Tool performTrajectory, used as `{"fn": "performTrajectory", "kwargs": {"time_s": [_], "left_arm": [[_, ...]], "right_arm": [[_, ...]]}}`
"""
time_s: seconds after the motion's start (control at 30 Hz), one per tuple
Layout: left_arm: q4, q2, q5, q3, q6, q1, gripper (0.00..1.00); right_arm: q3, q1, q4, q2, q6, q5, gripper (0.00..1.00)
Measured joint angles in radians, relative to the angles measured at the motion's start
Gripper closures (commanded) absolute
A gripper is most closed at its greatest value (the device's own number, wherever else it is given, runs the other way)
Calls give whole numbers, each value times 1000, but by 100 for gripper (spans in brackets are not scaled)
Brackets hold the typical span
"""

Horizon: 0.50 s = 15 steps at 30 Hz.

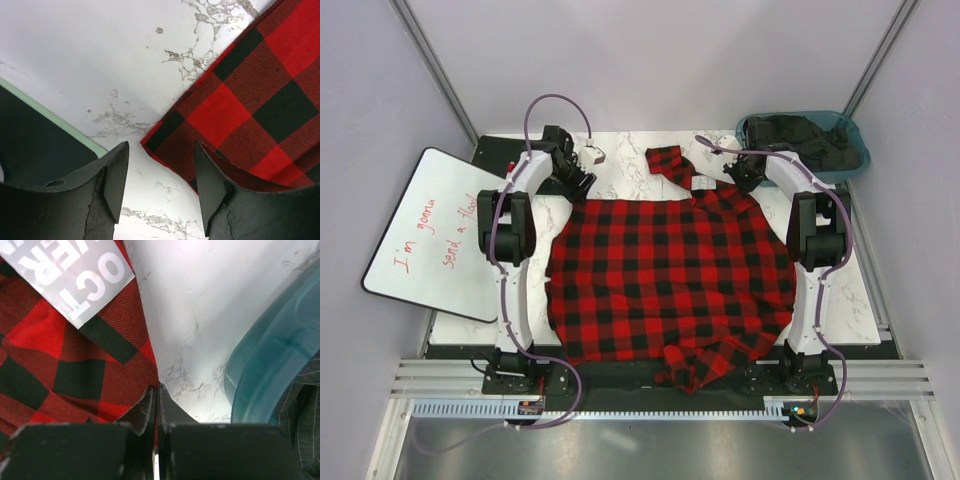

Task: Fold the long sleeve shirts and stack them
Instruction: Fold the shirt

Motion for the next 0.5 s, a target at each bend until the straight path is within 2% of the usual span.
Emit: {"fn": "performTrajectory", "kwargs": {"time_s": [0.33,0.5], "left_arm": [[-2,55,-21,38,39,-9,43],[-4,62,-21,53,47,-11,45]], "right_arm": [[31,-19,-31,13,45,-44,100],[99,-36,-82,26,71,-97,100]]}}
